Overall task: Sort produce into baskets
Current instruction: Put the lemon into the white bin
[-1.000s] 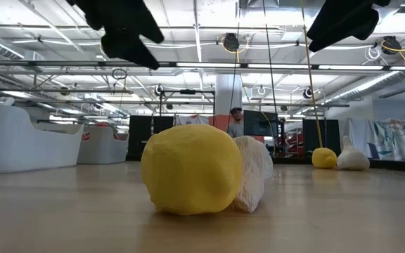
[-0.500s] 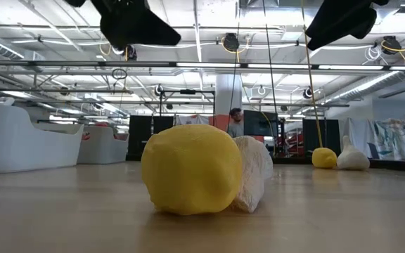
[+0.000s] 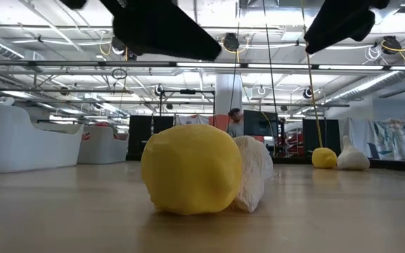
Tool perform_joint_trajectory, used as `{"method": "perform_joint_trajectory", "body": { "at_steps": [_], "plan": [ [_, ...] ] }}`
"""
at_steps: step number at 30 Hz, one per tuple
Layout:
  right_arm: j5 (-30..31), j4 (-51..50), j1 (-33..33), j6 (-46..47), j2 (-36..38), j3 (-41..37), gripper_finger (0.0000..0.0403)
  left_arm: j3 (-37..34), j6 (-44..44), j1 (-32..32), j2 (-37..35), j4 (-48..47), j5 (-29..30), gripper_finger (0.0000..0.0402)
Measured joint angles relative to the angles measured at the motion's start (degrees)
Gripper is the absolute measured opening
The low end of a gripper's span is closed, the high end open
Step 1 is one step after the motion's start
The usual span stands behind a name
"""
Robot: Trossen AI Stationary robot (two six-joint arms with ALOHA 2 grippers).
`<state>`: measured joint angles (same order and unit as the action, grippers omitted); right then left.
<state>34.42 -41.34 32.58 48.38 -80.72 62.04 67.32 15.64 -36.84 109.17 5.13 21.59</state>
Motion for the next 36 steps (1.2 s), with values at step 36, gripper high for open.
{"method": "perform_joint_trajectory", "body": {
  "at_steps": [36],
  "plan": [
    [-2.4,3.5,-1.5,-11.4,-6.2,0.0,0.0164,-0.3,-10.0,5.1,5.9,-3.0,-12.4,0.0354]
  ]
}}
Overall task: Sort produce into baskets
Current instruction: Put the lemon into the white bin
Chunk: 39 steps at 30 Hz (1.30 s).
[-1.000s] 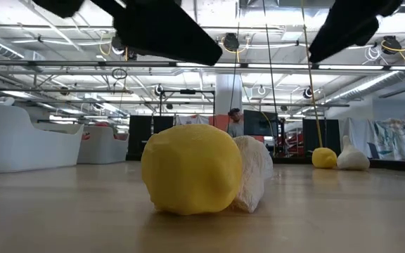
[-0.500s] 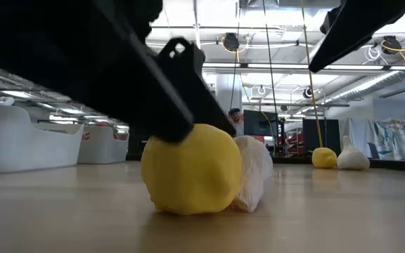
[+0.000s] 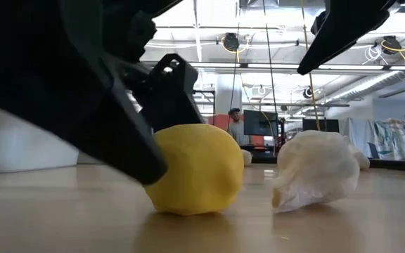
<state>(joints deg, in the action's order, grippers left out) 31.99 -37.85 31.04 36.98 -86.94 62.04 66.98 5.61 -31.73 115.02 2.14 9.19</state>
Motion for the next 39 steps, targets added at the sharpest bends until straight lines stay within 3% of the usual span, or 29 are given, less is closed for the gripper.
{"method": "perform_joint_trajectory", "body": {
  "at_steps": [15,29,39],
  "plan": [
    [-0.4,0.1,-3.0,-0.2,0.0,0.0,0.0164,0.0,2.8,1.1,1.7,-0.5,1.0,0.0351],
    [-0.4,0.4,-3.0,-0.2,0.0,0.0,0.0164,0.0,3.0,1.0,1.7,-1.4,0.1,0.0256],
    [-0.4,0.4,-2.9,0.5,0.0,0.0,0.0164,0.0,3.1,1.0,1.7,-1.4,0.2,0.0237]
  ]
}}
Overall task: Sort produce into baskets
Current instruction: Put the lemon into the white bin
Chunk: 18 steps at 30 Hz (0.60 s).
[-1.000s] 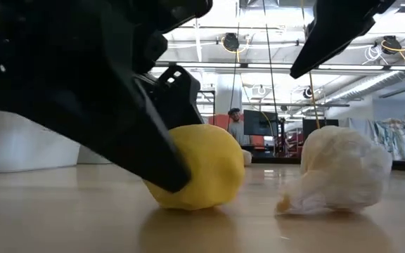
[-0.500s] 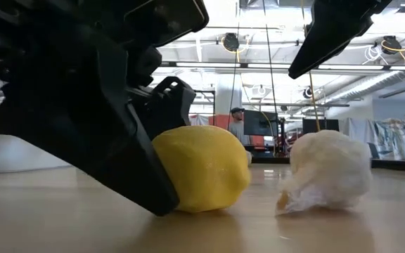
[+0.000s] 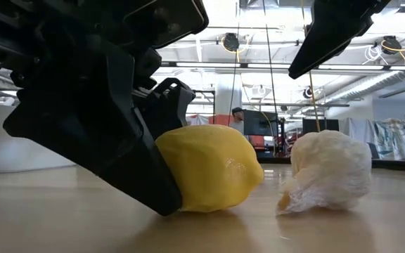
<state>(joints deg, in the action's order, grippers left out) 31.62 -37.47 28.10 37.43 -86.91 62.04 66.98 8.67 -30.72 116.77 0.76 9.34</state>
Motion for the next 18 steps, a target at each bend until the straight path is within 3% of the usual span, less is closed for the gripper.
{"method": "perform_joint_trajectory", "body": {
  "at_steps": [18],
  "plan": [
    [0.0,0.0,0.0,0.0,0.0,0.0,0.0164,0.0,0.1,0.0,-0.6,-0.3,0.0,0.0237]
  ]
}}
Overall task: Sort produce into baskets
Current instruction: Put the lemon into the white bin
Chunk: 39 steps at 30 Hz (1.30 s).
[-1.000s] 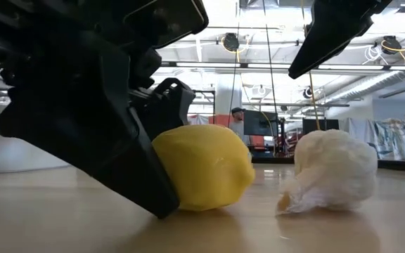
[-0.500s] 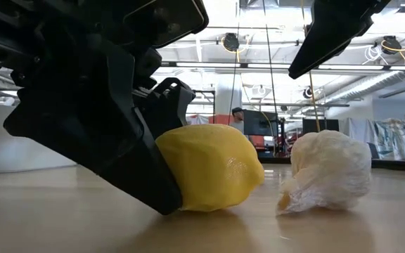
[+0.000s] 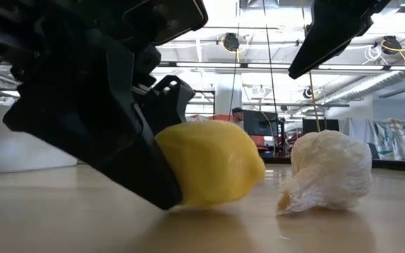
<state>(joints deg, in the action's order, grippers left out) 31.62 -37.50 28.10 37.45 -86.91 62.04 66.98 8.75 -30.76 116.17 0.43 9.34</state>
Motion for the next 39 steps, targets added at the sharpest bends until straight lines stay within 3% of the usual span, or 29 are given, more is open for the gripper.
{"method": "perform_joint_trajectory", "body": {
  "at_steps": [22,26,32,39],
  "plan": [
    [-0.2,0.0,0.2,0.9,0.0,0.0,0.0164,0.0,4.2,-0.1,-1.7,-1.4,0.0,0.0237],
    [-0.2,0.1,0.2,0.9,0.0,0.0,0.0164,0.1,4.5,-0.1,-4.5,-6.0,0.2,0.0237],
    [-0.2,2.4,0.2,0.8,0.0,0.0,0.0164,0.0,4.7,-0.1,-12.8,-17.9,5.5,0.0237],
    [-0.2,3.6,0.2,0.7,0.0,0.0,0.0164,0.1,13.2,-0.3,-25.6,-37.7,12.1,0.0237]
  ]
}}
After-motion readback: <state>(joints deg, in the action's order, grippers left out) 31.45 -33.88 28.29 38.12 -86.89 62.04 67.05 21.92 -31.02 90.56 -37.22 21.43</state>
